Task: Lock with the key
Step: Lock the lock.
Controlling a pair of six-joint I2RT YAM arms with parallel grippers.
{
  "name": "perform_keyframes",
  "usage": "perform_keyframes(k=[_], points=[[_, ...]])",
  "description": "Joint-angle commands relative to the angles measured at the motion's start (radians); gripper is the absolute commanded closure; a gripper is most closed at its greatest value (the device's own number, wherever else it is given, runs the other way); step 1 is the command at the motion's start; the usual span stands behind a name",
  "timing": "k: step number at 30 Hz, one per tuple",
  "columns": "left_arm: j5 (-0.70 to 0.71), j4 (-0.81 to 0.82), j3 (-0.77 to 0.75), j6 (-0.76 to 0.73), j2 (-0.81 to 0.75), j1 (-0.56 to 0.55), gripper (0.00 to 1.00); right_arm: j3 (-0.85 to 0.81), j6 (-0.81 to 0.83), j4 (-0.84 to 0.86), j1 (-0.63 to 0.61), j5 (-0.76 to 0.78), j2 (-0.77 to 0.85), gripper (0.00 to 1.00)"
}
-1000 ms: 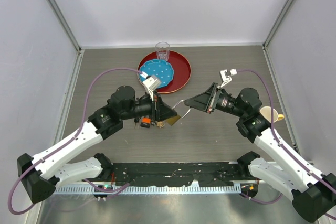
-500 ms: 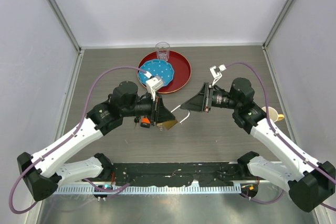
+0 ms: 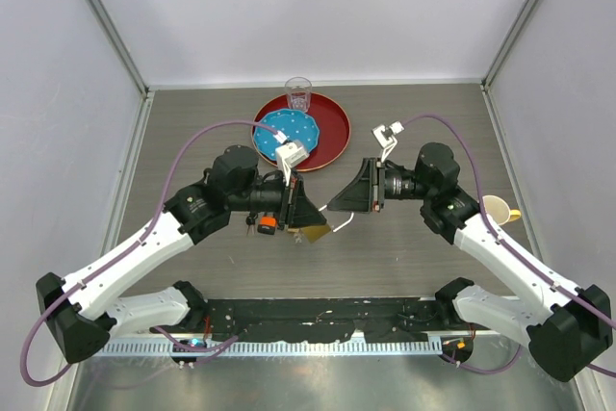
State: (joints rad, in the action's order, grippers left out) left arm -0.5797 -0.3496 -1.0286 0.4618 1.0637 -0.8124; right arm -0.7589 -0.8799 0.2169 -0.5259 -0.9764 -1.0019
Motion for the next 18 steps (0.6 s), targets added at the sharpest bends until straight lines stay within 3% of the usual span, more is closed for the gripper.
perform_keyframes(k=[1, 4, 7, 8, 10, 12, 15, 16, 18], points=[[-0.043, 0.089, -0.077, 0.002, -0.011, -0.001, 1.00, -0.028, 0.123, -0.057, -0.013, -0.070, 0.013, 0.58], [-0.048, 0.090, -0.079, 0.005, -0.011, -0.002, 1.00, -0.042, 0.185, -0.148, -0.014, -0.074, 0.023, 0.60], [-0.052, 0.099, -0.076, 0.015, -0.010, -0.002, 1.00, -0.031, 0.185, -0.145, -0.014, -0.082, 0.025, 0.70], [-0.058, 0.104, -0.076, 0.018, -0.005, -0.002, 1.00, -0.028, 0.182, -0.145, -0.014, -0.073, 0.023, 0.82], [-0.074, 0.113, -0.074, 0.031, -0.005, -0.001, 1.00, -0.020, 0.164, -0.119, -0.016, -0.070, 0.016, 0.96], [-0.066, 0.112, -0.076, 0.031, -0.004, -0.001, 1.00, -0.019, 0.142, -0.096, -0.016, -0.044, 0.020, 0.98], [-0.028, 0.112, -0.067, 0.029, -0.021, -0.001, 0.83, -0.033, 0.141, -0.111, -0.017, -0.016, 0.031, 0.98], [0.015, 0.115, -0.062, 0.031, -0.030, -0.002, 0.63, -0.036, 0.137, -0.113, -0.017, 0.005, 0.035, 0.98], [0.081, 0.116, -0.054, 0.034, -0.057, -0.002, 0.47, -0.036, 0.104, -0.096, -0.017, 0.027, 0.051, 0.98]])
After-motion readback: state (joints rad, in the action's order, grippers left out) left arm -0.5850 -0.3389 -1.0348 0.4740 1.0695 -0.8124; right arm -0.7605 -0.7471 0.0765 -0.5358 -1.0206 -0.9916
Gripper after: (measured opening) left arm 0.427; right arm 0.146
